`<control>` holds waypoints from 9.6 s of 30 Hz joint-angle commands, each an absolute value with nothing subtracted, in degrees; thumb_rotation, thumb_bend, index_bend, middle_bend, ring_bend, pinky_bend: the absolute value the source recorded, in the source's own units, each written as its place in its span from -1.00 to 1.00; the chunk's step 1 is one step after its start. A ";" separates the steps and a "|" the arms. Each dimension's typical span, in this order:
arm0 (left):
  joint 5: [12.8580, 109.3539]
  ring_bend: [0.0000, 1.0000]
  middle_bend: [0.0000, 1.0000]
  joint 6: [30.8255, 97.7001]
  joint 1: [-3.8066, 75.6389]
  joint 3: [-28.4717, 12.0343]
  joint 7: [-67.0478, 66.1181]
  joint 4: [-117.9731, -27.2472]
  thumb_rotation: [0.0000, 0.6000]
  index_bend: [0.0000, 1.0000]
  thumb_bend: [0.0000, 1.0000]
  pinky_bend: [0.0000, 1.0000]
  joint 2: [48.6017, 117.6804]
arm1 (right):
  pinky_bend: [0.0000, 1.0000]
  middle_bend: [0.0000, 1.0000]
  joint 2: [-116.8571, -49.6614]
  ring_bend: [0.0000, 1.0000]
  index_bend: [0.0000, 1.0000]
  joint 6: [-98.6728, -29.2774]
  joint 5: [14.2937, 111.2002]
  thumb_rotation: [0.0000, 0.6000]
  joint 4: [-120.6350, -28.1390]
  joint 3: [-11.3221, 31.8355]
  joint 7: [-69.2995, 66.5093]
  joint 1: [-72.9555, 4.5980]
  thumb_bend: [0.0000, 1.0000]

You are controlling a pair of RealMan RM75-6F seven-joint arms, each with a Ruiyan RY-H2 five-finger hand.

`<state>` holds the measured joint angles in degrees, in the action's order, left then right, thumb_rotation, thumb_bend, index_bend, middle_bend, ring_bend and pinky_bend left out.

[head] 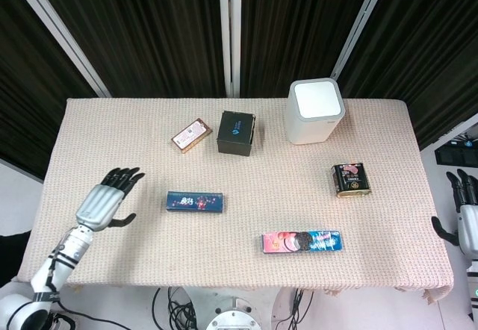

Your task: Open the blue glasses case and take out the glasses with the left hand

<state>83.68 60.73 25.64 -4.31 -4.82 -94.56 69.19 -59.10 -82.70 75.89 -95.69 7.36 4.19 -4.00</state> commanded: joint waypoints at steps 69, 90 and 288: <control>67.66 -0.93 -0.72 57.72 35.90 -4.72 -26.87 -95.19 1.00 -0.89 -0.43 -0.69 84.93 | -1.00 -1.00 -60.36 -1.00 -1.00 -78.69 74.10 1.00 -91.68 7.16 0.80 -4.82 -0.52; 59.13 -0.90 -0.63 57.82 37.72 -5.10 -32.09 -97.80 1.00 -0.89 -0.24 -0.63 84.62 | -1.00 -1.00 -60.43 -1.00 -1.00 -77.87 73.69 1.00 -91.35 7.07 0.62 -5.03 -0.51; 70.05 -1.00 -1.00 48.03 45.51 -6.48 -21.76 -90.80 0.65 -0.43 0.19 -0.86 89.12 | -1.00 -1.00 -61.25 -1.00 -1.00 -76.00 72.99 1.00 -90.49 6.75 0.55 -6.01 -0.45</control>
<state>70.31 47.97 45.39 -6.52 -21.50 -90.90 89.00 -61.24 -76.01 72.98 -90.50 6.76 0.57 -6.01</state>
